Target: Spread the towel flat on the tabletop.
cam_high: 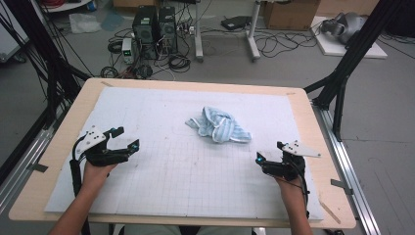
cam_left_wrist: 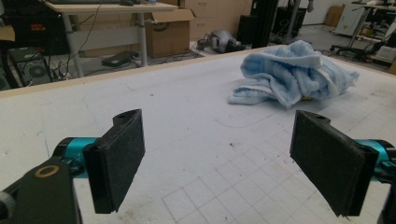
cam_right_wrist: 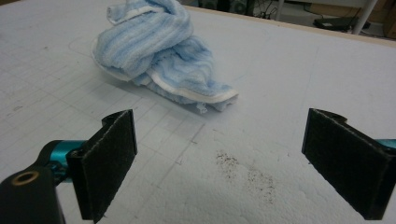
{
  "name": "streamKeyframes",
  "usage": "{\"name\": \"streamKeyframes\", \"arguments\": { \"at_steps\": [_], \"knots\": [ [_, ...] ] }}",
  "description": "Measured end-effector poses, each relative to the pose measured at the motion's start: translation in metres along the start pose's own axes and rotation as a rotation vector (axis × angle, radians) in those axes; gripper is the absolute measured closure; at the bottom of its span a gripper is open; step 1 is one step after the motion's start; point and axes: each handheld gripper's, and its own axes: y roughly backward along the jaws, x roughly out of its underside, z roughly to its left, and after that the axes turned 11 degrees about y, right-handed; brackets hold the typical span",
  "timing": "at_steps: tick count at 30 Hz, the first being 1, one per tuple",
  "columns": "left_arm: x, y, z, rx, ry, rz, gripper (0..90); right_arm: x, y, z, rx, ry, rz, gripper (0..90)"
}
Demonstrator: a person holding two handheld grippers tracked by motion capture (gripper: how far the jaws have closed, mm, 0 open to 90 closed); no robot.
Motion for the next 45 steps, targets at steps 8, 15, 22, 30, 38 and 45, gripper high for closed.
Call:
{"name": "streamKeyframes", "arguments": {
  "at_steps": [8,15,22,30,38,45],
  "knots": [
    [0.000,0.002,-0.002,0.012,-0.006,0.000,18.5,-0.011,-0.005,0.009,-0.045,0.016,-0.006,9.3],
    [0.002,0.001,-0.002,0.012,-0.005,0.008,18.5,-0.024,-0.014,0.016,-0.114,0.037,-0.006,9.4],
    [0.002,0.001,0.000,0.012,0.004,0.009,18.5,-0.043,-0.024,0.023,-0.141,0.064,-0.026,9.5],
    [0.003,-0.001,-0.001,0.021,-0.001,0.018,18.5,-0.072,-0.058,0.028,-0.191,0.108,-0.005,14.2],
    [0.003,-0.002,0.000,0.022,0.005,0.018,18.6,-0.093,-0.104,0.036,-0.205,0.173,0.073,14.5],
    [0.003,-0.002,0.000,0.025,0.009,0.019,18.9,-0.100,-0.146,0.035,-0.119,0.235,0.201,11.0]
  ]
}}
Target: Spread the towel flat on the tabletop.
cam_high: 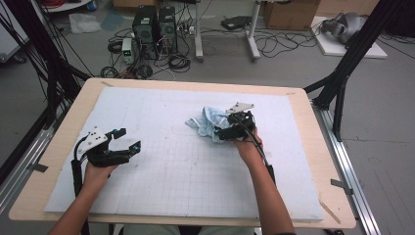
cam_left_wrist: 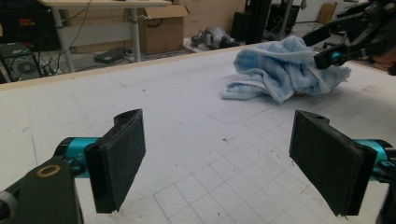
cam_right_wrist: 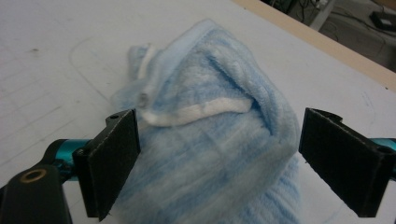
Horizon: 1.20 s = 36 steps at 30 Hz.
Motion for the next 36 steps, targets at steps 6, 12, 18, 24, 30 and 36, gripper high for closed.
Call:
{"name": "streamKeyframes", "arguments": {
  "at_steps": [6,12,18,24,30,36],
  "knots": [
    [0.001,0.000,0.001,0.002,0.005,0.001,19.0,-0.007,-0.027,-0.002,0.018,0.004,0.068,10.9],
    [0.001,-0.001,0.001,0.003,0.008,0.003,19.1,0.006,-0.043,-0.014,-0.120,-0.184,0.080,16.6],
    [0.001,0.000,0.001,0.002,0.014,0.000,19.5,0.008,-0.039,-0.018,-0.214,-0.204,0.057,45.2],
    [0.001,0.000,0.002,-0.001,0.015,-0.003,20.1,0.002,-0.028,-0.008,-0.293,-0.148,0.026,65.0],
    [-0.001,0.003,0.005,-0.015,0.019,-0.016,20.2,-0.006,-0.023,0.014,-0.394,-0.112,-0.028,67.5],
    [-0.004,0.008,0.009,-0.032,0.024,-0.027,20.2,-0.014,-0.007,0.039,-0.483,-0.094,-0.095,69.6]
  ]
}}
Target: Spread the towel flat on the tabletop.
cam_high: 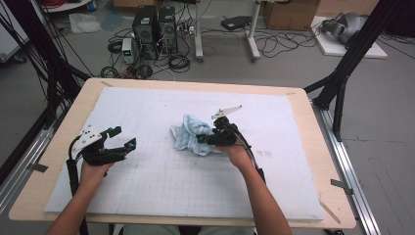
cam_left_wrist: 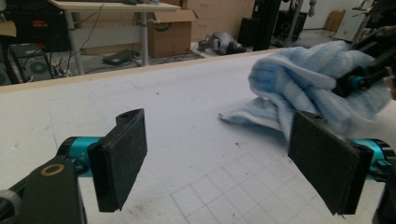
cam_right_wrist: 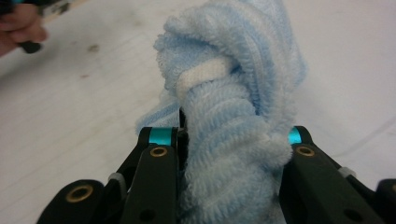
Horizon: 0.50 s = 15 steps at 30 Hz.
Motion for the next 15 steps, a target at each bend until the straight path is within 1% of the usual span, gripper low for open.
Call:
{"name": "streamKeyframes", "arguments": {
  "at_steps": [3,6,8,10,11,12,13,14,15],
  "knots": [
    [-0.001,0.001,0.001,-0.004,-0.002,-0.004,20.2,-0.002,-0.001,0.014,-0.065,-0.001,-0.017,70.1],
    [-0.001,0.002,0.001,-0.005,-0.001,-0.006,20.3,-0.008,-0.001,0.027,-0.145,-0.005,-0.065,70.1],
    [-0.002,0.002,0.002,-0.008,-0.002,-0.007,20.3,-0.012,0.000,0.034,-0.156,0.008,-0.068,69.9],
    [-0.002,0.002,0.002,-0.010,-0.001,-0.008,20.3,-0.012,-0.002,0.033,-0.158,-0.015,-0.061,68.7],
    [-0.002,0.003,0.002,-0.011,-0.003,-0.009,20.3,-0.012,-0.002,0.033,-0.158,-0.015,-0.061,68.7],
    [-0.002,0.003,0.002,-0.010,-0.005,-0.007,20.3,-0.011,-0.003,0.033,-0.128,-0.010,-0.040,66.5],
    [-0.002,0.003,0.002,-0.012,-0.004,-0.009,20.3,-0.008,-0.005,0.029,-0.066,-0.014,0.003,55.6],
    [-0.002,0.003,0.003,-0.013,-0.003,-0.008,20.3,-0.007,-0.005,0.027,-0.008,-0.010,0.026,50.1],
    [-0.002,0.003,0.003,-0.013,-0.003,-0.008,20.3,-0.007,-0.003,0.027,0.058,0.014,0.049,45.6]
  ]
}}
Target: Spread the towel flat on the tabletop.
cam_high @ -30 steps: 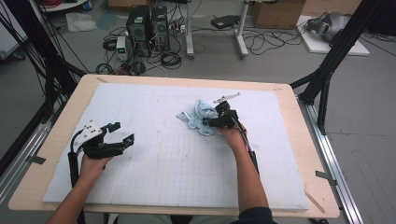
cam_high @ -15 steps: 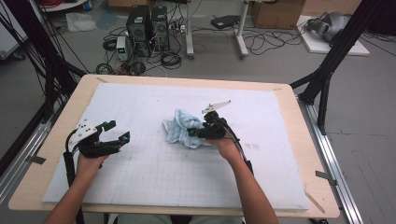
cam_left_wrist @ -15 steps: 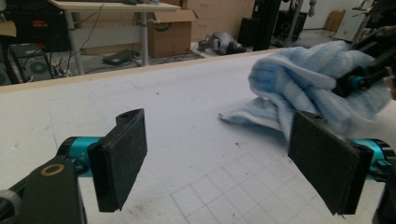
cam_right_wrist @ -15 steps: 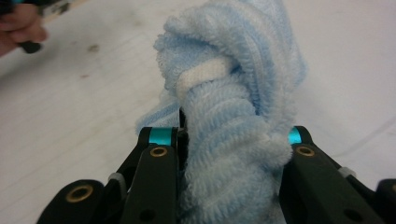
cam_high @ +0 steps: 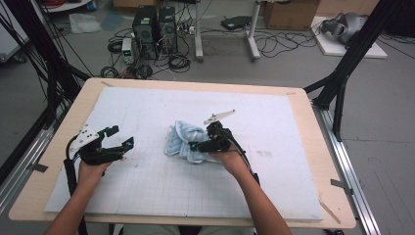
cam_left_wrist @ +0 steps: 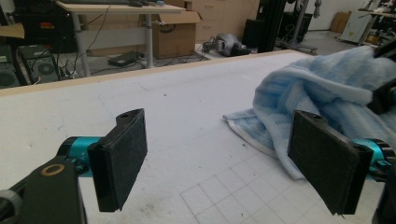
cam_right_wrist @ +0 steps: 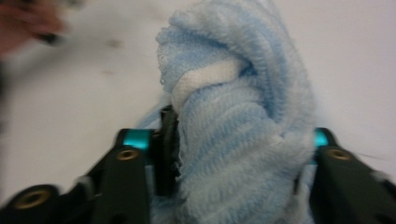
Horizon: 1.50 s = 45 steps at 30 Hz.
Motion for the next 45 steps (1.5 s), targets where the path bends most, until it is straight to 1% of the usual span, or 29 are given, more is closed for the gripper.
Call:
{"name": "streamKeyframes", "arguments": {
  "at_steps": [2,4,7,8,10,11,12,13,16,17,18,19,20,21,23,24,25,26,27,29,31,32,33,34,36,37,39,42,45],
  "knots": [
    [0.000,0.000,0.001,-0.001,0.000,0.002,20.3,0.000,0.004,-0.003,0.076,0.016,-0.002,36.9],
    [0.000,0.000,0.001,-0.001,0.000,0.002,20.3,0.000,0.008,-0.006,0.136,0.028,-0.013,34.6],
    [0.000,0.000,0.000,-0.003,0.000,0.002,20.3,0.000,0.013,-0.009,0.157,0.016,-0.020,32.8],
    [0.000,0.000,0.000,-0.003,-0.002,0.003,20.3,-0.001,0.018,-0.012,0.194,0.030,-0.019,40.0],
    [0.000,-0.001,0.000,-0.001,-0.003,0.004,20.3,-0.001,0.021,-0.014,0.199,0.030,-0.028,44.7],
    [0.000,-0.001,0.000,0.000,-0.003,0.005,20.3,0.000,0.023,-0.015,0.204,0.027,-0.028,58.5],
    [0.000,-0.001,0.000,0.000,-0.004,0.006,20.3,0.001,0.024,-0.018,0.212,0.052,-0.001,68.6],
    [0.000,-0.001,0.000,-0.001,-0.005,0.007,20.3,0.001,0.024,-0.018,0.212,0.052,-0.001,68.6],
    [0.000,-0.001,-0.001,0.002,-0.006,0.010,20.4,0.004,0.026,-0.024,0.276,0.050,0.010,71.6],
    [0.001,-0.001,-0.001,0.003,-0.006,0.011,20.5,0.004,0.027,-0.026,0.305,0.050,0.014,70.4],
    [0.001,-0.001,-0.001,0.003,-0.006,0.012,20.7,0.005,0.028,-0.028,0.340,0.042,0.019,63.8],
    [0.001,-0.001,-0.001,0.003,-0.006,0.012,20.7,0.005,0.028,-0.028,0.340,0.042,0.019,63.8],
    [0.001,-0.002,-0.001,0.003,-0.008,0.012,20.7,0.006,0.029,-0.031,0.371,0.022,0.019,53.8],
    [0.001,-0.002,-0.001,0.003,-0.009,0.015,20.7,0.008,0.033,-0.040,0.474,-0.006,0.047,57.5],
    [0.001,-0.002,-0.001,0.006,-0.009,0.015,20.9,0.010,0.038,-0.048,0.588,0.003,0.094,63.9],
    [0.001,-0.002,-0.001,0.006,-0.009,0.015,21.0,0.011,0.041,-0.052,0.626,-0.005,0.108,66.2],
    [0.001,-0.003,-0.002,0.006,-0.010,0.016,21.0,0.012,0.044,-0.056,0.639,-0.025,0.105,66.0],
    [0.001,-0.003,-0.002,0.006,-0.009,0.017,21.0,0.012,0.044,-0.056,0.639,-0.025,0.105,66.0],
    [0.002,-0.003,-0.002,0.007,-0.009,0.017,21.0,0.012,0.049,-0.058,0.630,-0.057,0.053,60.9],
    [0.002,-0.003,-0.002,0.007,-0.006,0.017,21.1,0.010,0.052,-0.055,0.595,-0.048,0.004,56.2],
    [0.002,-0.003,-0.001,0.007,-0.007,0.021,21.1,0.008,0.051,-0.053,0.596,-0.039,-0.004,53.7],
    [0.002,-0.003,-0.001,0.006,-0.007,0.019,21.1,0.005,0.050,-0.050,0.541,-0.039,-0.052,47.5],
    [0.002,-0.003,-0.002,0.008,-0.008,0.019,21.1,0.005,0.050,-0.050,0.541,-0.039,-0.052,47.5],
    [0.002,-0.004,-0.002,0.008,-0.009,0.019,21.1,0.004,0.048,-0.049,0.514,-0.044,-0.076,45.0],
    [0.002,-0.004,-0.002,0.009,-0.010,0.021,21.2,0.002,0.041,-0.049,0.415,-0.056,-0.104,38.9],
    [0.002,-0.004,-0.002,0.009,-0.010,0.022,21.2,0.001,0.034,-0.049,0.383,-0.058,-0.077,36.7],
    [0.002,-0.004,-0.002,0.009,-0.010,0.022,21.2,0.001,0.017,-0.049,0.360,-0.034,-0.012,34.3],
    [0.002,-0.004,-0.002,0.010,-0.010,0.022,21.3,0.003,-0.007,-0.054,0.319,-0.044,0.071,32.2],
    [0.002,-0.003,-0.001,0.009,-0.004,0.017,21.3,0.009,-0.031,-0.059,0.270,-0.055,0.155,37.1]
  ]
}}
